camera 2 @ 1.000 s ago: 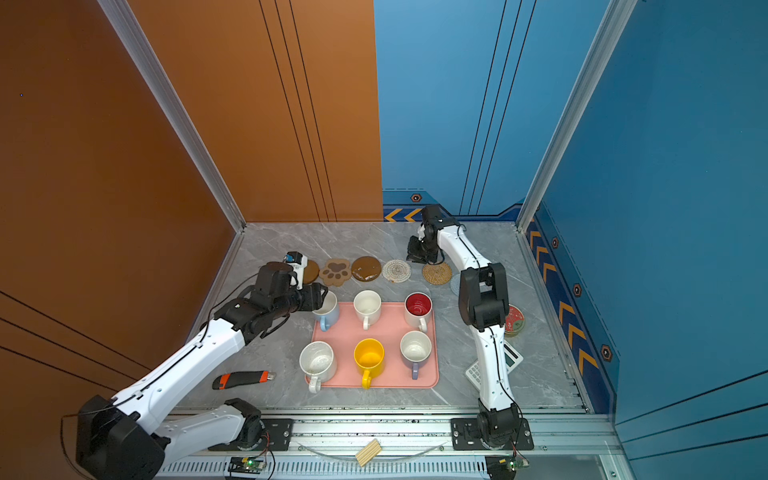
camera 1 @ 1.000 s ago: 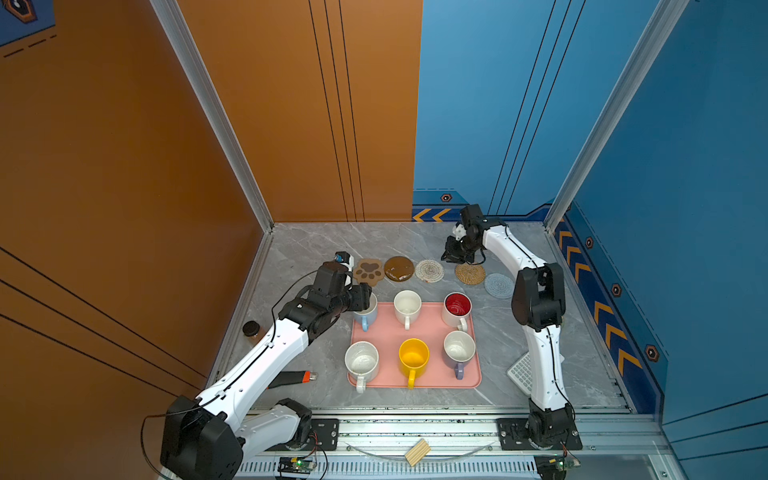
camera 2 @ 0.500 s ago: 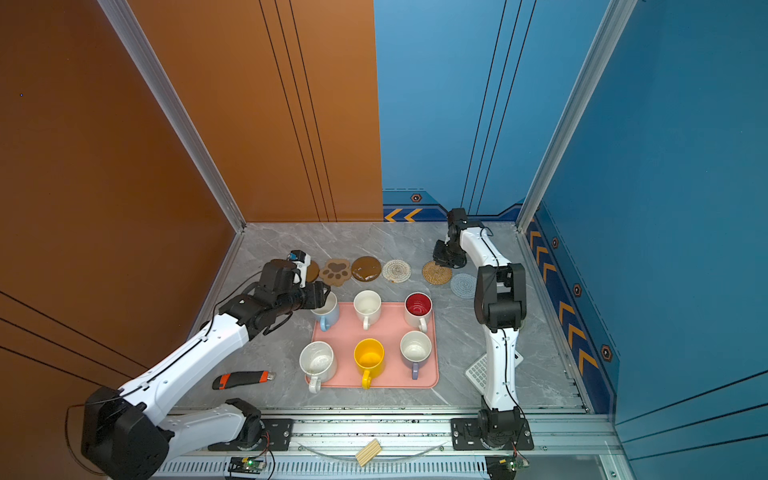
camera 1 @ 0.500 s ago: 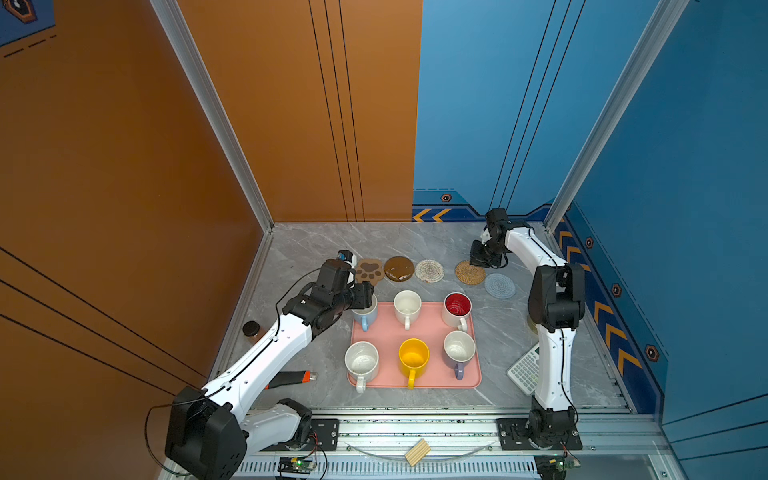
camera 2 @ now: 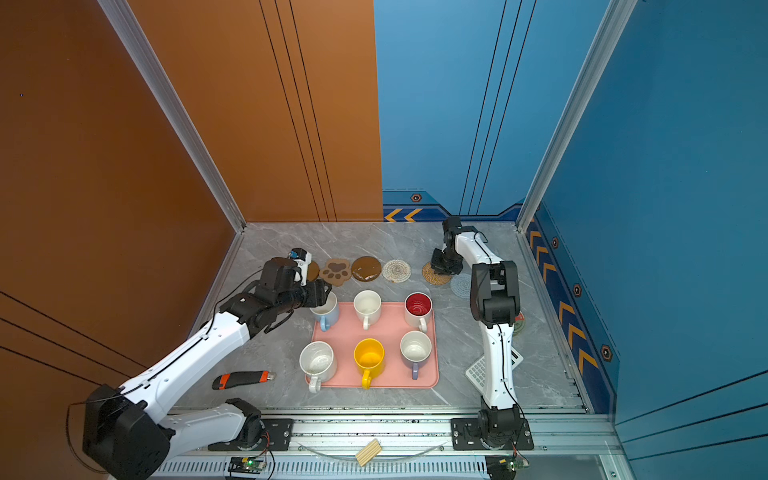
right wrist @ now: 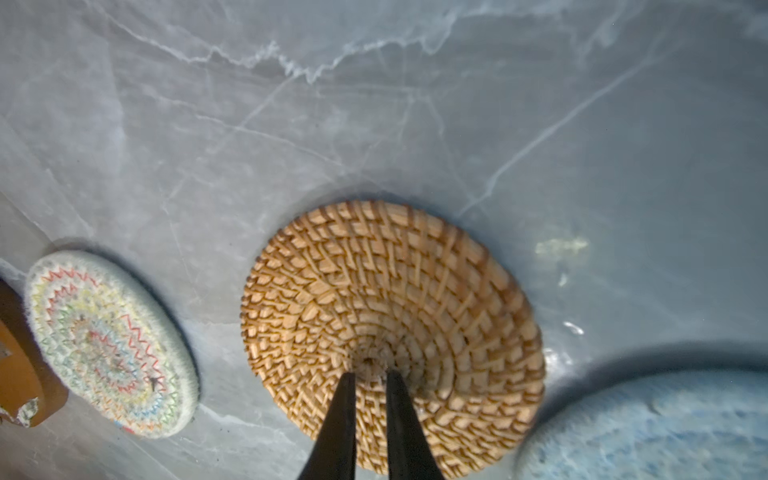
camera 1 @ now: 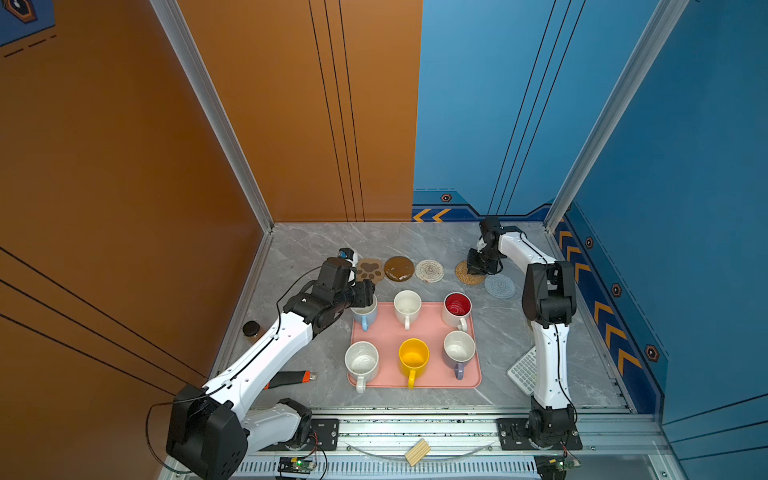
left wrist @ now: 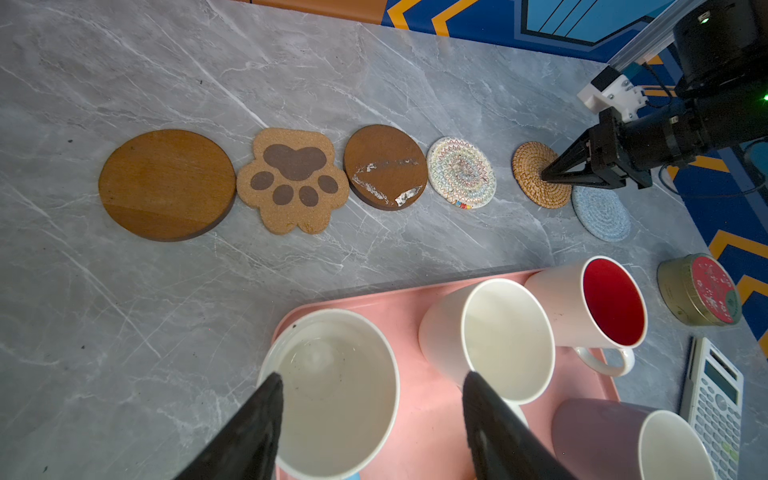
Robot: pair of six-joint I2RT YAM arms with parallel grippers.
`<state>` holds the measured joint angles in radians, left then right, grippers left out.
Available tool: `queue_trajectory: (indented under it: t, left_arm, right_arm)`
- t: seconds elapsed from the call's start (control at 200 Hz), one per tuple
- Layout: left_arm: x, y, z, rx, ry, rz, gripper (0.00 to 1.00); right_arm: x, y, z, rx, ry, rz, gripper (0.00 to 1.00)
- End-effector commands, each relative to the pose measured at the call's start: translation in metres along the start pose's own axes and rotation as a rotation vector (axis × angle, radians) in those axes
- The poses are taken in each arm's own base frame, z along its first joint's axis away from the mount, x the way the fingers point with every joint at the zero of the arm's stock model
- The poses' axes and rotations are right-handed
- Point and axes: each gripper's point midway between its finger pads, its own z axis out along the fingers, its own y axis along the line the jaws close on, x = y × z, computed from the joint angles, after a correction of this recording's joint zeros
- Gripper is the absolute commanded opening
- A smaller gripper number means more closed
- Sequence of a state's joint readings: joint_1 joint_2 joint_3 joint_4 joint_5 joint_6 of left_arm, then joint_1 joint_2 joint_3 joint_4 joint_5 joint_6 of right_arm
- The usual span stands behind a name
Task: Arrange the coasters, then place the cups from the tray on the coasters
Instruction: 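Move the right gripper back down onto the rattan coaster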
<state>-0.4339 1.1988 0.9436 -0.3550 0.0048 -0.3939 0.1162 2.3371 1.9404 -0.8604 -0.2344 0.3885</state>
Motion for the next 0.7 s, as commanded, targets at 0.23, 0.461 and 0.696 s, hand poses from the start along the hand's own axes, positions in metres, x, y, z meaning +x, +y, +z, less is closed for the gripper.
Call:
queue_trajectory:
  t: [0.23, 0.461, 0.696]
  left_arm:
    - [-0.009, -0.007, -0.005, 0.015, -0.021, 0.003, 0.70]
    - [-0.007, -0.006, -0.005, 0.012, -0.019, 0.001, 0.70]
    - [-0.006, -0.006, -0.005, 0.012, -0.019, 0.002, 0.70]
  right_arm:
    - [0.019, 0.007, 0.020, 0.017, 0.060, -0.027, 0.13]
    - [0.022, 0.016, 0.024, -0.003, 0.068, -0.031, 0.13]
    - [0.020, 0.022, 0.023, -0.024, 0.059, -0.027, 0.14]
